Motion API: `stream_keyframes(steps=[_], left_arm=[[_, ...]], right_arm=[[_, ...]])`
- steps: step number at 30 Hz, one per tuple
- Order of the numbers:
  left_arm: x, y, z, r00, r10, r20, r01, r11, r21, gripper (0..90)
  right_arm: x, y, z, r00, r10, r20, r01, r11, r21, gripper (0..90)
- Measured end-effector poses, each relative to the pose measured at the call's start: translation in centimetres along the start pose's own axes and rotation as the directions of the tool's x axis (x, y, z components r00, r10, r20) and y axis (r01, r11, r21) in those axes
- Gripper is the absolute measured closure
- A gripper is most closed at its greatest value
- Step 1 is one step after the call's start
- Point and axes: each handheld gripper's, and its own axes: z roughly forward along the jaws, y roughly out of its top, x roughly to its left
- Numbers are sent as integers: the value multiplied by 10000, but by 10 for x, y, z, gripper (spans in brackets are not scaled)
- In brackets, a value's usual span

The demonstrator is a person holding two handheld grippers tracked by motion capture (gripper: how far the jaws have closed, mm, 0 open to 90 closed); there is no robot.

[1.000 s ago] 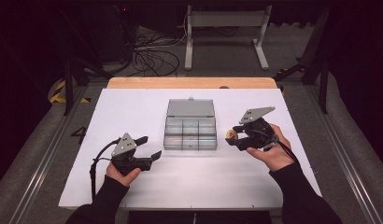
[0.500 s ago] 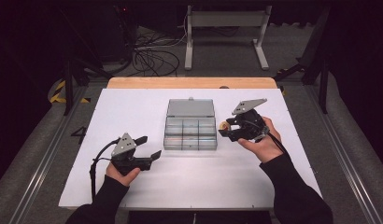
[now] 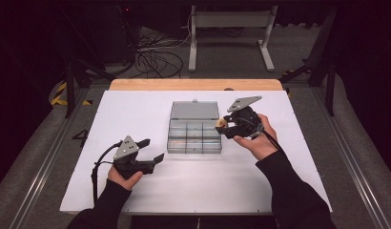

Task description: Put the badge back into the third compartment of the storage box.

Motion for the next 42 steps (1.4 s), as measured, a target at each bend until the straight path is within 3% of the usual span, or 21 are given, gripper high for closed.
stream_keyframes(steps=[5, 7, 11, 31, 42], left_arm=[[0, 0, 0, 10000, 11, 2, -11, 10000, 2, 224], [1, 1, 0, 9998, 186, -89, -186, 9998, -52, 224], [0, 0, 0, 10000, 19, 0, -19, 10000, 1, 224], [1, 0, 0, 10000, 53, -38, -53, 10000, -13, 225], [1, 0, -1, 10000, 29, -48, -29, 10000, -46, 225]], right_arm=[[-3, 3, 8, 9999, 111, 76, -112, 9999, 65, 477], [-4, 4, 12, 9999, 160, 56, -160, 9998, 97, 477], [-6, 8, 18, 9998, 182, 31, -183, 9996, 199, 477], [-12, 14, 43, 9987, 407, 322, -420, 9983, 398, 477], [-15, 9, 60, 9984, 442, 339, -471, 9948, 899, 477]])
